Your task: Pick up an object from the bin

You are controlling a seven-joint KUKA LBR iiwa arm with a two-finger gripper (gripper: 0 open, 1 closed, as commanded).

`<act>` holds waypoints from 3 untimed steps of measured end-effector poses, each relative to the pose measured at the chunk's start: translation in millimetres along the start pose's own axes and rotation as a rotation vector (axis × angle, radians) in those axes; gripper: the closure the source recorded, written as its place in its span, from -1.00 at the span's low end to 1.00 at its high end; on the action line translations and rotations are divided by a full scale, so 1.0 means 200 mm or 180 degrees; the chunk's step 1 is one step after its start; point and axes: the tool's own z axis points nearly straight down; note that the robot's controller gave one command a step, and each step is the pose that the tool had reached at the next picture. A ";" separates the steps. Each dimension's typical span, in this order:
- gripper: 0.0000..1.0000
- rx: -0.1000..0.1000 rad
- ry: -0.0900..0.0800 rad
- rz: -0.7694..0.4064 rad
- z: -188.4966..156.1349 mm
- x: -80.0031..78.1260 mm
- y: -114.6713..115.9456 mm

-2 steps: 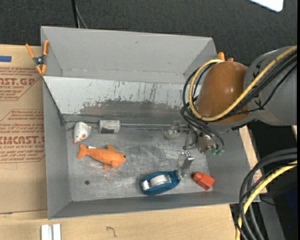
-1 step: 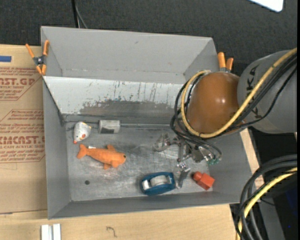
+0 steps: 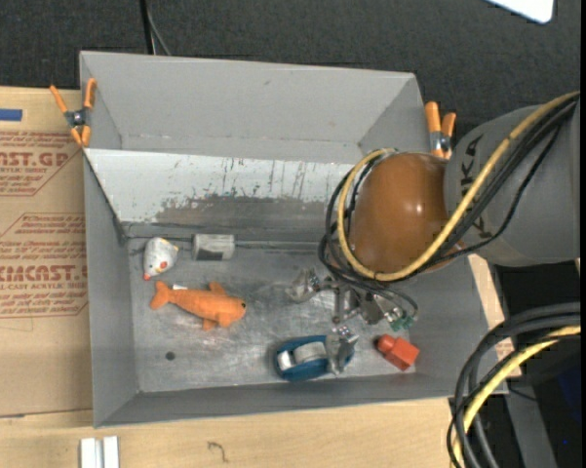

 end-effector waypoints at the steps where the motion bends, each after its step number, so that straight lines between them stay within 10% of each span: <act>1: -1.00 0.0014 -0.0030 -0.0829 0.20 0.04 0.03; 2: 1.00 0.0017 0.0025 -0.0843 0.20 0.06 0.01; 3: 1.00 0.0017 0.0025 -0.0843 0.20 0.06 0.01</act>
Offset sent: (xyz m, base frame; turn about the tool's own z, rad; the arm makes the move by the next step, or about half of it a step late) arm -0.0158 0.0021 -0.0559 -0.0827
